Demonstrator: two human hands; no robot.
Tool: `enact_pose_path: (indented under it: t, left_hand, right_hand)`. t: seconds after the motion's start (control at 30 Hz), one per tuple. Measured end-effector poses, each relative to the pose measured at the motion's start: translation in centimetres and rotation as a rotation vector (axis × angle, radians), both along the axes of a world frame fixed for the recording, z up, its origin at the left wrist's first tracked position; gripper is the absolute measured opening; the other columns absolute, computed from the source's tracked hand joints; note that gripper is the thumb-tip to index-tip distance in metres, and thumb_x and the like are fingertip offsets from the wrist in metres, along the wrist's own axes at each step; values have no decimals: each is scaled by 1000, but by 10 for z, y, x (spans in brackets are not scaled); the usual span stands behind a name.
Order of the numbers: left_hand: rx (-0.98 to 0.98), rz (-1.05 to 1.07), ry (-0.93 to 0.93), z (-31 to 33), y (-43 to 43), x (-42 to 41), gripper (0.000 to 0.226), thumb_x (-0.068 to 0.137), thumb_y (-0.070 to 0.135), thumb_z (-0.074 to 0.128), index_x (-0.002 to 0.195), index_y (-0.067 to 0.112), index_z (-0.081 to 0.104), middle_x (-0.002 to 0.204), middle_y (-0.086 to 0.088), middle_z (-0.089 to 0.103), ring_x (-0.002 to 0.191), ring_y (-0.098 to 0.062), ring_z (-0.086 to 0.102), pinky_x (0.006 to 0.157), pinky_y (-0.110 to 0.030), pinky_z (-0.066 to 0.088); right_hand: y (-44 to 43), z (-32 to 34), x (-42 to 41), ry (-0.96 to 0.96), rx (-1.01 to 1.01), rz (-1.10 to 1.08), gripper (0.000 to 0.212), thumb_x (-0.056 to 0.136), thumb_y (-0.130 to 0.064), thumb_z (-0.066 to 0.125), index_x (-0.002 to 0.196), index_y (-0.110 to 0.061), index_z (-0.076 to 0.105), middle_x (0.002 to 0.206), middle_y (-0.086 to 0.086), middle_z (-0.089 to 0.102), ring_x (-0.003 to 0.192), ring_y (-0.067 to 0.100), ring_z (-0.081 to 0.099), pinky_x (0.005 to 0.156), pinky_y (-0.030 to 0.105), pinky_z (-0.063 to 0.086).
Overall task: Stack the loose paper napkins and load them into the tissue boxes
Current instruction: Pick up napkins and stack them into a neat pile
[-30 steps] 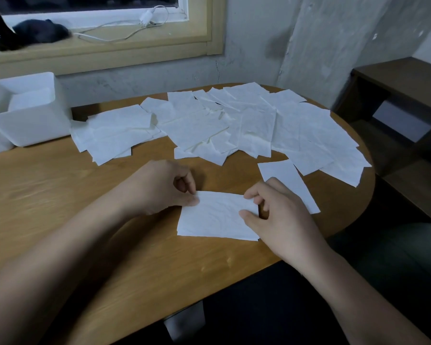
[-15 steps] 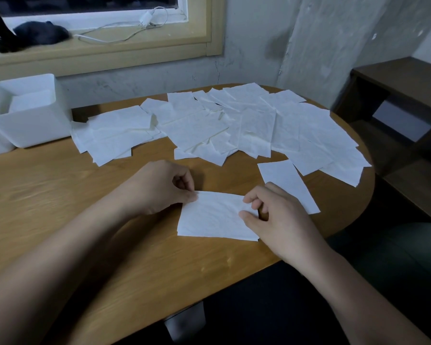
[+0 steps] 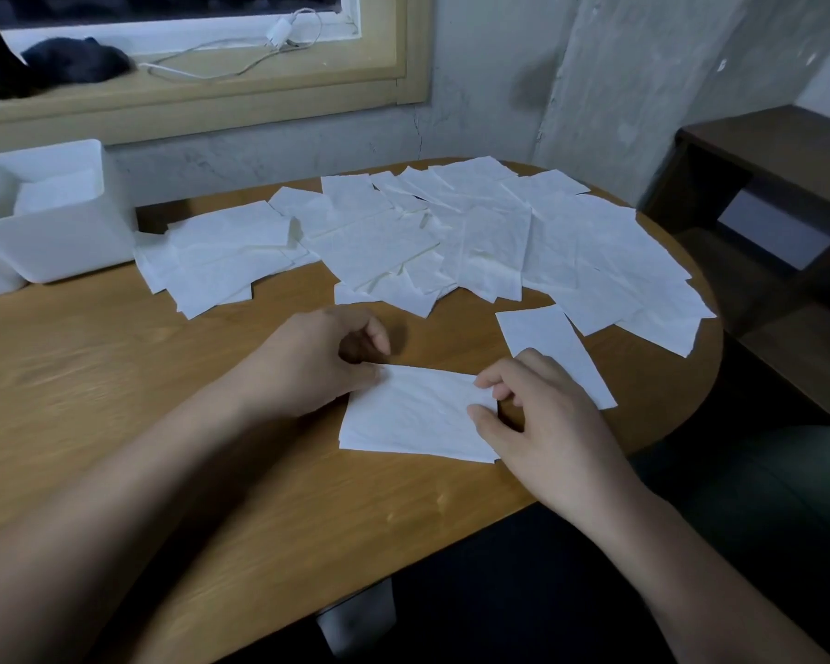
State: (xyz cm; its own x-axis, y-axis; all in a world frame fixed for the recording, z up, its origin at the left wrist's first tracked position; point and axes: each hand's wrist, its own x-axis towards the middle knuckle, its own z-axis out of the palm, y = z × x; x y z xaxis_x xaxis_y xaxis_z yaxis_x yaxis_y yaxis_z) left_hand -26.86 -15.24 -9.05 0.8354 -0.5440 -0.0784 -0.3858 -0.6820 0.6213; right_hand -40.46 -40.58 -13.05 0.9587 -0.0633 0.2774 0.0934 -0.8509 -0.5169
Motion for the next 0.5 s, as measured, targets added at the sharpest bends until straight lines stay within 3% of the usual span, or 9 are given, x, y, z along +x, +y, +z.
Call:
enact_pose_path:
  t: [0.2,0.4,0.5]
  left_hand:
    - [-18,-41,-60,-3,1,2,7,96,32,76,95,38,75,95,29,71,96,5,65,77,-10,48]
    - [33,-84,-39,-6,-1,0,4,98,39,76,94,40,75,94,30,71,93,7,65,72,-10,46]
    - [-21,-80,-84,-4,-4,-4,9,99,32,73,93,38,75,97,28,72,97,3,66,78,-13,49]
  right_hand:
    - [-31,5,-11,-17,-162,-95,21,94,-31,74,113,-23,69,114,-11,59,111,14,56,87,32,51]
    - [-51,8,-34,128,-221,38,37,98,-50,64,128,-27,67,125,-20,55,119,3,50,97,25,46]
    - [-56,12,-46,173,-224,107,35,98,-48,62,130,-32,65,126,-27,50,120,-1,48,99,20,45]
